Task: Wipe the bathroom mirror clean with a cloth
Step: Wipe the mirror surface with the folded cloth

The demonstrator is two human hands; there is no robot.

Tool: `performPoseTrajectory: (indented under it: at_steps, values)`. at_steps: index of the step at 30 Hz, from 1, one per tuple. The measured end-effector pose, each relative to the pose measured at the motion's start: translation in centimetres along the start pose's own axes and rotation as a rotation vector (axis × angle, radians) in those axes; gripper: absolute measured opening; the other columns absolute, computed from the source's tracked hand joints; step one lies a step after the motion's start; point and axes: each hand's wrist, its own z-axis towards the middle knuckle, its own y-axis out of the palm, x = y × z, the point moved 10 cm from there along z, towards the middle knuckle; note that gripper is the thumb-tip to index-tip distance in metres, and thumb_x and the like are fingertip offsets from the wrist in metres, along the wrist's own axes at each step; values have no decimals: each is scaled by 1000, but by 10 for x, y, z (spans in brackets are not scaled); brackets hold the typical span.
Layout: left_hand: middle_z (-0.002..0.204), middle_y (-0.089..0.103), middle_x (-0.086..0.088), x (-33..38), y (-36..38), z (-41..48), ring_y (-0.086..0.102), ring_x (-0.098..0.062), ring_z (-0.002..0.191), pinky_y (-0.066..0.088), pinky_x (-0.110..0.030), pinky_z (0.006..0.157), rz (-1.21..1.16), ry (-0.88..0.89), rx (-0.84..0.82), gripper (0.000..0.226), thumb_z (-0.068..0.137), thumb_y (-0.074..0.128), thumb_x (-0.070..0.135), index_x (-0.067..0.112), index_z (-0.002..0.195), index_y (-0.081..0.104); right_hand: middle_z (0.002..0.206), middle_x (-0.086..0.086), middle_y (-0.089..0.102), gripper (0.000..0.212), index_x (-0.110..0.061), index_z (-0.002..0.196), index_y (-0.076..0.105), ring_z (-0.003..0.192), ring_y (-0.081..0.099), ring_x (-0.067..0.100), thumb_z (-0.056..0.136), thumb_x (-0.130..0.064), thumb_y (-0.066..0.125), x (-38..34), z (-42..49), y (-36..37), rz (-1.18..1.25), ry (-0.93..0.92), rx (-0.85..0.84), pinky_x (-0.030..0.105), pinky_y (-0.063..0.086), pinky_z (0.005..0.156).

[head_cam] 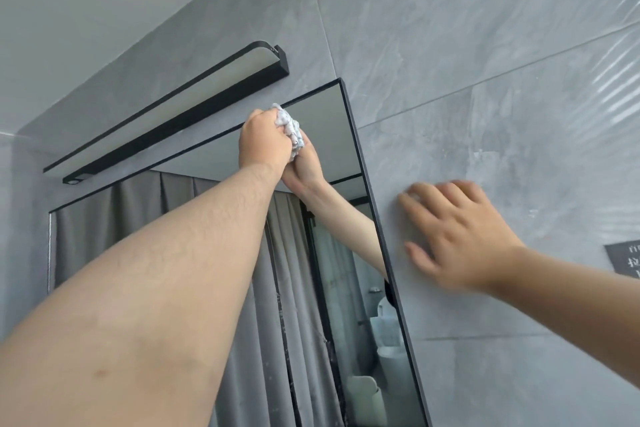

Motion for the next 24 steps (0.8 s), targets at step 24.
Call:
performPoseTrajectory:
  at_steps: [24]
  values:
    - [100,59,-14,-161,-18,29,59,-32,88,42,-31,71,152,-225,76,21,89,48,4,9,97,68,146,16,52,61,0,147,43,138,46,35,100,-35,26,-2,85,20,-74,11,150,56,29,115]
